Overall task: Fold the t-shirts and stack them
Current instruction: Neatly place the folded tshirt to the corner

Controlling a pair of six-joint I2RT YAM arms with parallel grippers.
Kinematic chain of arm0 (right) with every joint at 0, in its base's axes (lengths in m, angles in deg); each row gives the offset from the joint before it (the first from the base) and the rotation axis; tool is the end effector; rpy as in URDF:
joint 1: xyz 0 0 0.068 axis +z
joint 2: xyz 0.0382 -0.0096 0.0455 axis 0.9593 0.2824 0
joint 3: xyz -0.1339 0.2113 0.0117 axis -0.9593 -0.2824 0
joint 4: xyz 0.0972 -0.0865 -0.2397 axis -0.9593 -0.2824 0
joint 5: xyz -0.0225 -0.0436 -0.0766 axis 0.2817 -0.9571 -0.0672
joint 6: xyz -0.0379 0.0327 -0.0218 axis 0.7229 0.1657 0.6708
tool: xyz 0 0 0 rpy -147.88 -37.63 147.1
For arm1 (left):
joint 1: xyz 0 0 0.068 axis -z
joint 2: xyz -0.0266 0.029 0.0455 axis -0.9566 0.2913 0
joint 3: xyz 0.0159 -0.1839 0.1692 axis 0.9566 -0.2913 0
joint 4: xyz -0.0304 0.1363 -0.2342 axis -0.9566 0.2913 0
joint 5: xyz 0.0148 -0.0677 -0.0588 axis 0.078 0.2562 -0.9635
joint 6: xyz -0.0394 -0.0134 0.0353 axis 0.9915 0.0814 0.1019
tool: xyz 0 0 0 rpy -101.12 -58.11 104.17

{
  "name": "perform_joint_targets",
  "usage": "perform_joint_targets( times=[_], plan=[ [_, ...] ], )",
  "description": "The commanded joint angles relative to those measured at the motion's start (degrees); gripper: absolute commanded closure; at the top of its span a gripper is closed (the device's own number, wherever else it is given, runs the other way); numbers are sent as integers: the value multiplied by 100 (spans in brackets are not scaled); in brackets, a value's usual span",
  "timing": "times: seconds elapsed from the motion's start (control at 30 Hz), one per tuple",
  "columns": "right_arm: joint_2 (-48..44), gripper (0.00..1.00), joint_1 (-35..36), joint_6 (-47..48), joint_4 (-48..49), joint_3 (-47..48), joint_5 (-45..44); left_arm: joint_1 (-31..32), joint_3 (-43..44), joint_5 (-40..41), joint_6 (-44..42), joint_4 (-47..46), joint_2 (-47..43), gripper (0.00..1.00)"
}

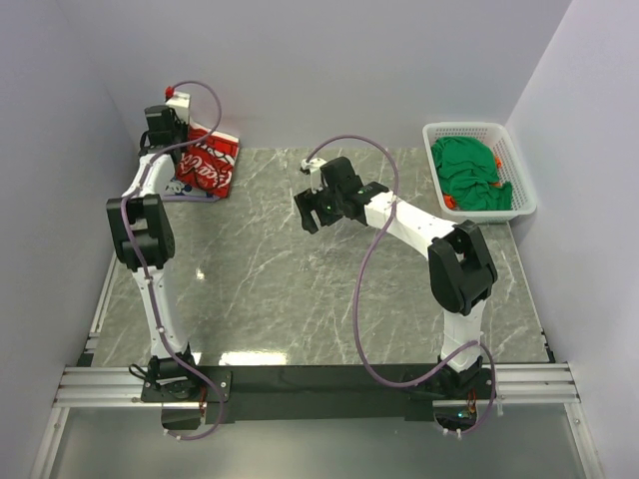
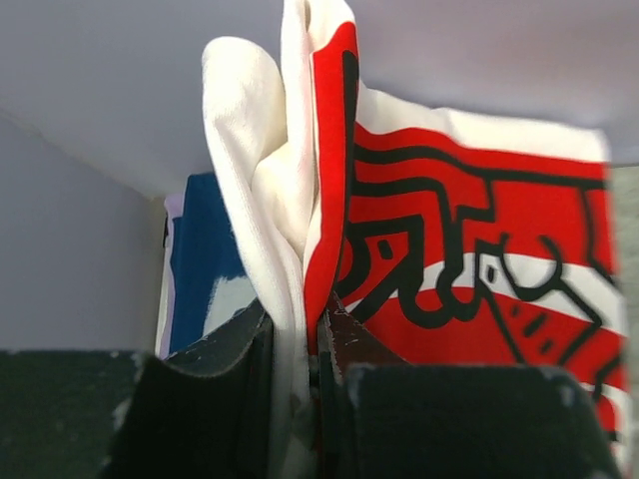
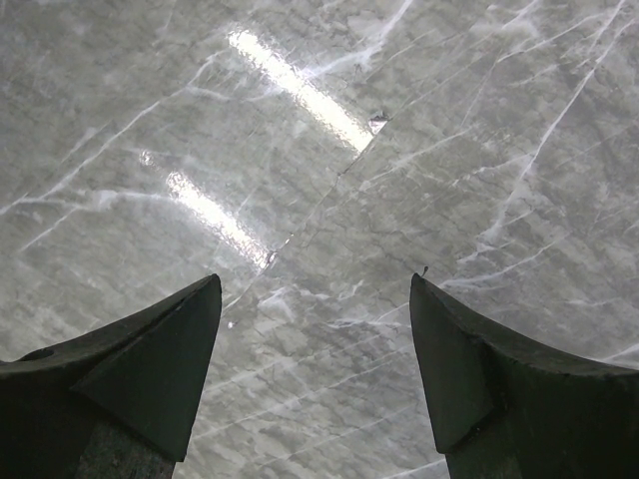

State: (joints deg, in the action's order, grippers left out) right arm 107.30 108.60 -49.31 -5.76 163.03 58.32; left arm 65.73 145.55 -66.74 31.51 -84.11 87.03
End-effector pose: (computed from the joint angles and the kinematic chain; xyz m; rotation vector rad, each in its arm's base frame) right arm 0.3584 0.2592 0.2197 -0.8210 2.2312 0.5067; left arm 0.5413 0.0702 0.2335 0.1090 1.9581 0.2640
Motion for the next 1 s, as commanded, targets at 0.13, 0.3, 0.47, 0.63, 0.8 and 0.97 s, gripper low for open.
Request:
perform_joint_targets(
  times=[0.13,0.3,0.47,0.63,0.8,0.97],
  plan=[
    [145,18,33,-45,3,249,68,-303,303,114,50,-719,244,99],
    [198,18,33,-45,-6,276,77,-400,338,114,130,-781,332,99],
    [207,18,33,-53,3,250,68,-523,418,113,209,-728,490,99],
    [224,18,33,-53,21,223,68,-567,444,359,130,-781,648,99],
    [251,18,33,-45,-6,258,77,-620,444,430,139,-842,745,99],
    [242,18,24,-45,3,241,77,-682,601,579,103,-799,912,95]
  ],
)
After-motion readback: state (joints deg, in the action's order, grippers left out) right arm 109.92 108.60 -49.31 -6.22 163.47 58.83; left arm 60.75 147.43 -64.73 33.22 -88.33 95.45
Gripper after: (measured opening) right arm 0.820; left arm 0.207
